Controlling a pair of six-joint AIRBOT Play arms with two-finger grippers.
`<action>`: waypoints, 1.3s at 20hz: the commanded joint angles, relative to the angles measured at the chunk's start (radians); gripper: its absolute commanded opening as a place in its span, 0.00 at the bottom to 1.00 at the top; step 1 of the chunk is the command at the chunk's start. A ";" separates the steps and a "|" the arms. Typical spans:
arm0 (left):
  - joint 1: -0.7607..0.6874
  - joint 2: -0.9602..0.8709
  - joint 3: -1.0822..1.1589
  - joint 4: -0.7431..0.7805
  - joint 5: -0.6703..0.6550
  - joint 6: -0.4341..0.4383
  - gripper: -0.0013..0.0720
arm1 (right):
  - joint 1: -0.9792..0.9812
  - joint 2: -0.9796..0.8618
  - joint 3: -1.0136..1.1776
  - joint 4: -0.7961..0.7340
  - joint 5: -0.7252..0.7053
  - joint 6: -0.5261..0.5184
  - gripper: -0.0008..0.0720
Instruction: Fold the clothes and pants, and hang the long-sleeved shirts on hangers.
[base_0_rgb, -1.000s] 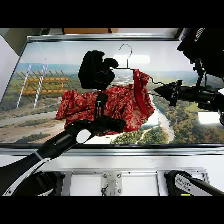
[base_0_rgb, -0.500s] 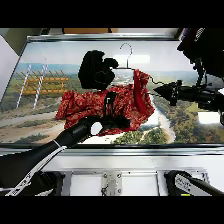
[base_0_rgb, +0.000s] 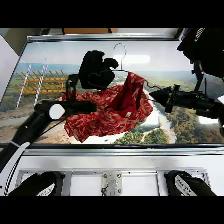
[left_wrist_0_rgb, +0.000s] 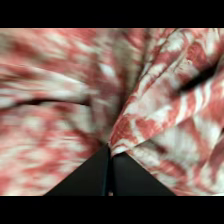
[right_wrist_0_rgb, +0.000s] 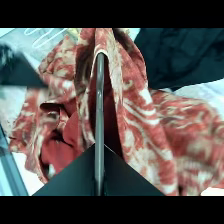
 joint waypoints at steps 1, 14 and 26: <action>0.115 0.067 0.001 0.028 -0.065 0.113 0.03 | 0.159 0.085 -0.086 -0.002 -0.275 0.114 0.01; 0.065 0.094 0.002 0.030 -0.093 -0.136 0.82 | 0.324 0.088 -0.087 -0.002 -0.409 0.131 0.01; -0.101 -0.209 0.142 0.085 -0.211 -0.307 0.82 | 0.324 0.088 -0.087 -0.002 -0.405 0.131 0.01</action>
